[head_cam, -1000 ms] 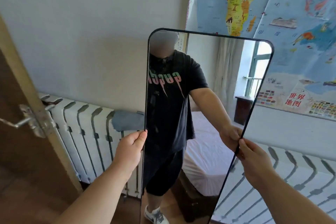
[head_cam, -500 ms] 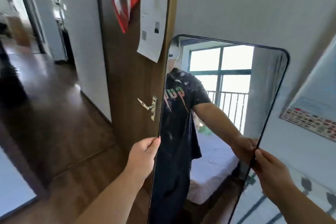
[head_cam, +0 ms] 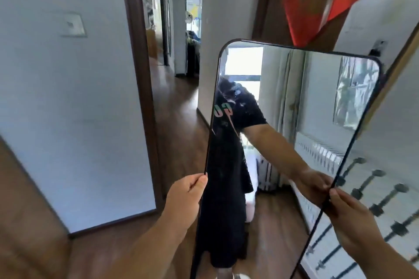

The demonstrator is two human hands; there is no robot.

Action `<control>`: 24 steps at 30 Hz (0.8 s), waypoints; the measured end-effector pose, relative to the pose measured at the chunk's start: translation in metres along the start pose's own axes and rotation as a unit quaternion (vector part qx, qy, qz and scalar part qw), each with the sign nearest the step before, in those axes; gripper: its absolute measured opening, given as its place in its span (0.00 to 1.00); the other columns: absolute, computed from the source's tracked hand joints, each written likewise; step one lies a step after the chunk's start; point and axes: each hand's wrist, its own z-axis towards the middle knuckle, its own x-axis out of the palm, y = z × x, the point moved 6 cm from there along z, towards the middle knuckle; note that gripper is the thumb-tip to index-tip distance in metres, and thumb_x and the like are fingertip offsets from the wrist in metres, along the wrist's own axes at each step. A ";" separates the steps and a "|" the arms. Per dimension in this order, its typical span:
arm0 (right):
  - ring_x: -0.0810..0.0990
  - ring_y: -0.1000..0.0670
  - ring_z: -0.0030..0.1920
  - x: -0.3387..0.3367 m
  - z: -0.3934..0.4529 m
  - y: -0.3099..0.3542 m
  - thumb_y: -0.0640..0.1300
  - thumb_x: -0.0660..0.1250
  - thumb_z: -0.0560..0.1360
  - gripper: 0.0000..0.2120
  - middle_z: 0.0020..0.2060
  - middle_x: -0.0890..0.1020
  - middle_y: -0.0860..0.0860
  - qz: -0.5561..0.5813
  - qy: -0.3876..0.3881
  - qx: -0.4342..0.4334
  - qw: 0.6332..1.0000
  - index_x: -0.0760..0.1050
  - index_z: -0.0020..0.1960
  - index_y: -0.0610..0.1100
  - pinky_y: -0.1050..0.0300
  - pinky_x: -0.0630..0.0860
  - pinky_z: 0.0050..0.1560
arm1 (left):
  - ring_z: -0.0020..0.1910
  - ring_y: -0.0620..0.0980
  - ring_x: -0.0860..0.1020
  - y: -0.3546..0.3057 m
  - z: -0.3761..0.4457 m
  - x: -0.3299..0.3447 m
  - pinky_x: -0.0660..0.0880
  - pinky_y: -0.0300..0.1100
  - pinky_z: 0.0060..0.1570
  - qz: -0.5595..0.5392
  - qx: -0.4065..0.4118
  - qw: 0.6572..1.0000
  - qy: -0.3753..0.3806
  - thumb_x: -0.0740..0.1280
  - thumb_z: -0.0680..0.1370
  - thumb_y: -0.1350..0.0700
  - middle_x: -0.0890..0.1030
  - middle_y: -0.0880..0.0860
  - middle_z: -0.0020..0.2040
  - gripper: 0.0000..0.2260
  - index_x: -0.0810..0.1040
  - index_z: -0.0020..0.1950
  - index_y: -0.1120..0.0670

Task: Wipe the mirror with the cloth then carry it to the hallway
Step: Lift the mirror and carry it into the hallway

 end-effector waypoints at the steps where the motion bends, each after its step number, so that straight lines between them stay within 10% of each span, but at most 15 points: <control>1: 0.86 0.45 0.63 0.028 0.001 -0.007 0.37 0.62 0.88 0.15 0.63 0.87 0.42 -0.002 0.012 0.006 1.000 0.77 0.73 0.35 0.48 0.81 0.69 | 0.51 0.40 0.85 0.007 0.005 -0.022 0.75 0.21 0.46 0.006 0.001 1.000 -0.011 0.63 0.91 0.46 0.86 0.36 0.45 0.11 0.86 0.59 0.42; 6: 0.80 0.41 0.71 0.154 0.003 -0.038 0.39 0.66 0.87 0.16 0.68 0.83 0.39 -0.012 0.054 0.055 0.997 0.77 0.73 0.36 0.45 0.71 0.77 | 0.33 0.35 0.78 0.030 0.023 -0.123 0.70 0.24 0.37 0.039 -0.016 0.997 -0.061 0.62 0.91 0.50 0.77 0.34 0.28 0.21 0.76 0.40 0.56; 10: 0.86 0.42 0.63 0.242 0.005 -0.056 0.38 0.68 0.86 0.07 0.57 0.89 0.42 0.001 0.098 0.078 0.992 0.84 0.60 0.43 0.47 0.81 0.67 | 0.28 0.42 0.69 0.040 0.036 -0.187 0.64 0.34 0.35 0.051 -0.014 0.994 -0.094 0.63 0.91 0.51 0.69 0.43 0.26 0.30 0.72 0.27 0.42; 20: 0.88 0.45 0.56 0.424 0.018 -0.084 0.47 0.70 0.85 0.08 0.56 0.90 0.46 -0.061 0.311 0.032 0.948 0.85 0.61 0.47 0.44 0.86 0.59 | 0.36 0.47 0.72 0.095 0.066 -0.303 0.74 0.44 0.44 0.030 -0.070 0.969 -0.237 0.62 0.80 0.32 0.73 0.59 0.34 0.30 0.73 0.41 0.60; 24: 0.87 0.42 0.58 0.503 0.032 -0.092 0.40 0.65 0.88 0.12 0.59 0.88 0.37 -0.061 0.341 0.041 0.937 0.83 0.68 0.42 0.46 0.82 0.68 | 0.28 0.41 0.66 0.097 0.069 -0.332 0.68 0.28 0.33 -0.003 -0.076 0.953 -0.292 0.65 0.85 0.40 0.68 0.42 0.28 0.25 0.70 0.30 0.47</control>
